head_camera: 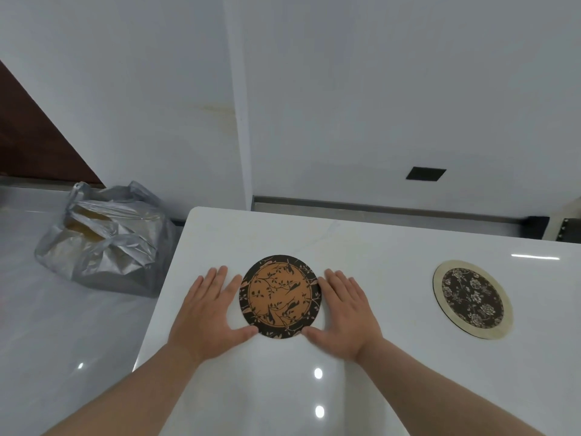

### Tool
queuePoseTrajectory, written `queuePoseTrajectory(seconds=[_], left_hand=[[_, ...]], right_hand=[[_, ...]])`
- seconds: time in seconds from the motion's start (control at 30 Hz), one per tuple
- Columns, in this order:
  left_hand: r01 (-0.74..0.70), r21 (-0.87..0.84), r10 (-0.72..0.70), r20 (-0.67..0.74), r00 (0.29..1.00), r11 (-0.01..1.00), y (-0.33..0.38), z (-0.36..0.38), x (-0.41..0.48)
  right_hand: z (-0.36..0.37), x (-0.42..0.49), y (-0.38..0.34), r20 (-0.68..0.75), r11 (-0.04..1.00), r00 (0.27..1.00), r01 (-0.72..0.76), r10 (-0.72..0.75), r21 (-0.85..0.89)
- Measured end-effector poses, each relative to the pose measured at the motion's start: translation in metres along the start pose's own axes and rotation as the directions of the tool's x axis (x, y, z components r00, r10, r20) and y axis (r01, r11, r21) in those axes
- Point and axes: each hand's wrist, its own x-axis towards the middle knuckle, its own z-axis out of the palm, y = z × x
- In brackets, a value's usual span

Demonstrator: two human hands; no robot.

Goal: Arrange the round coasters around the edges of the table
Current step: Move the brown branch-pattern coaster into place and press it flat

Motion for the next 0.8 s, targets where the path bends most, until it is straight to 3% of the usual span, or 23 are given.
queuePoseTrajectory(seconds=[0.8], left_hand=[[0.028,0.058,-0.026,-0.036,0.999,0.998,-0.0034,0.0056,0.0010]], right_hand=[[0.0056,0.0039,0.0000,-0.028,1.000,0.999,-0.022,0.022,-0.015]])
